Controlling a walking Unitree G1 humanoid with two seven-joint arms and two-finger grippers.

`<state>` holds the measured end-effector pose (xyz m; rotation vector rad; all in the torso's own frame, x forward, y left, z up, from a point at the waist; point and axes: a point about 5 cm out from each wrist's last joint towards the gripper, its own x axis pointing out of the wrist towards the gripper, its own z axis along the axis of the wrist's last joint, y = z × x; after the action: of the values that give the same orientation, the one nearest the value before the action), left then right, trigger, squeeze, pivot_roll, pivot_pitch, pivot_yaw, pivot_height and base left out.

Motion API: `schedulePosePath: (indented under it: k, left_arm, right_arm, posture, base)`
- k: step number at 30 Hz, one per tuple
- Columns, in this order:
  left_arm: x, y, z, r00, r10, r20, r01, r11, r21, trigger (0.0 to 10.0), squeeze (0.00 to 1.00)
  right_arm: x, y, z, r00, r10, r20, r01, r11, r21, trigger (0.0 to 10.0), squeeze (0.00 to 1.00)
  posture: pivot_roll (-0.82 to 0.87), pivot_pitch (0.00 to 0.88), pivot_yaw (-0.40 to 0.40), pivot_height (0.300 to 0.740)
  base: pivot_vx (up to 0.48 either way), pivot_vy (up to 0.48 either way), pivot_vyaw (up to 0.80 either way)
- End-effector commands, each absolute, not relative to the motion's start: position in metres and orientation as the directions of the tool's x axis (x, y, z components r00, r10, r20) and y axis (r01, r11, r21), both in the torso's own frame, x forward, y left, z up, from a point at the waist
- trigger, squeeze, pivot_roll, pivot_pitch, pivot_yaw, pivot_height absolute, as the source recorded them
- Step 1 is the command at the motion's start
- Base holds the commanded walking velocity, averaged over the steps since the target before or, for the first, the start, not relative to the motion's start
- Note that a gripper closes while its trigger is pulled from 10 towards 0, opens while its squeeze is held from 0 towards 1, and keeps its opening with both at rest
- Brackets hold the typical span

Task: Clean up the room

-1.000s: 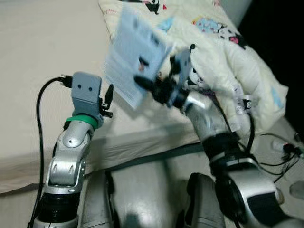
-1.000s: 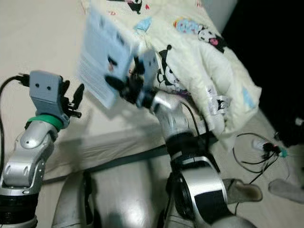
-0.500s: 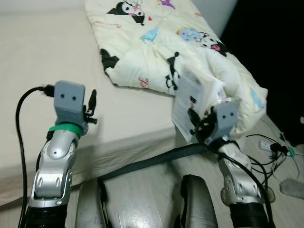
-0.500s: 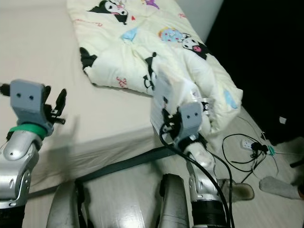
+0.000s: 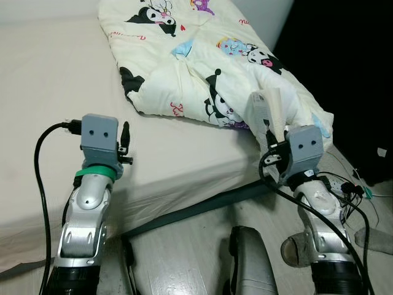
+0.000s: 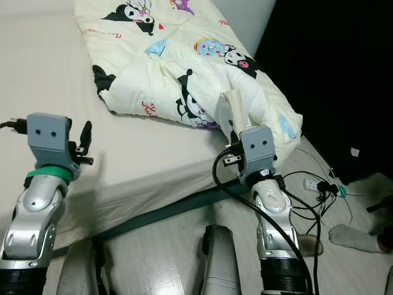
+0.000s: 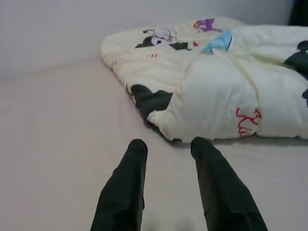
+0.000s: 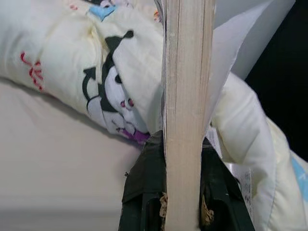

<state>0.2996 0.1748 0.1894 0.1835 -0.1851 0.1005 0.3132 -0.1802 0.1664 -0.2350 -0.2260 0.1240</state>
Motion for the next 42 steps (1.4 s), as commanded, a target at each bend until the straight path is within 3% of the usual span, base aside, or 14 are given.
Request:
schedulePosePath:
  k: [1, 18, 42]
  left_arm:
    - [0.301, 0.171, 0.183, 0.981, 0.079, 0.175, -0.109, 0.98, 0.168, 10.0, 0.0]
    - [0.312, 0.151, 0.186, 0.987, 0.012, 0.16, -0.029, 0.994, 0.104, 10.0, 0.0]
    - [0.313, 0.146, 0.189, 0.986, -0.003, 0.169, -0.014, 0.995, 0.103, 10.0, 0.0]
  right_arm:
    - [0.314, -0.185, 0.174, 0.962, 0.11, 0.251, -0.05, 0.971, -0.235, 10.0, 0.0]
    - [0.314, -0.187, 0.172, 0.967, 0.073, 0.245, -0.017, 0.975, -0.224, 10.0, 0.0]
    - [0.313, -0.187, 0.169, 0.97, 0.063, 0.236, -0.012, 0.977, -0.214, 10.0, 0.0]
  posture:
    - [-0.06, 0.0, -0.022, 0.469]
    - [-0.07, 0.0, -0.008, 0.541]
    - [-0.07, 0.0, 0.001, 0.623]
  base:
    - [0.0, 0.0, 0.0]
    - [0.0, 0.0, 0.0]
    - [0.0, 0.0, 0.0]
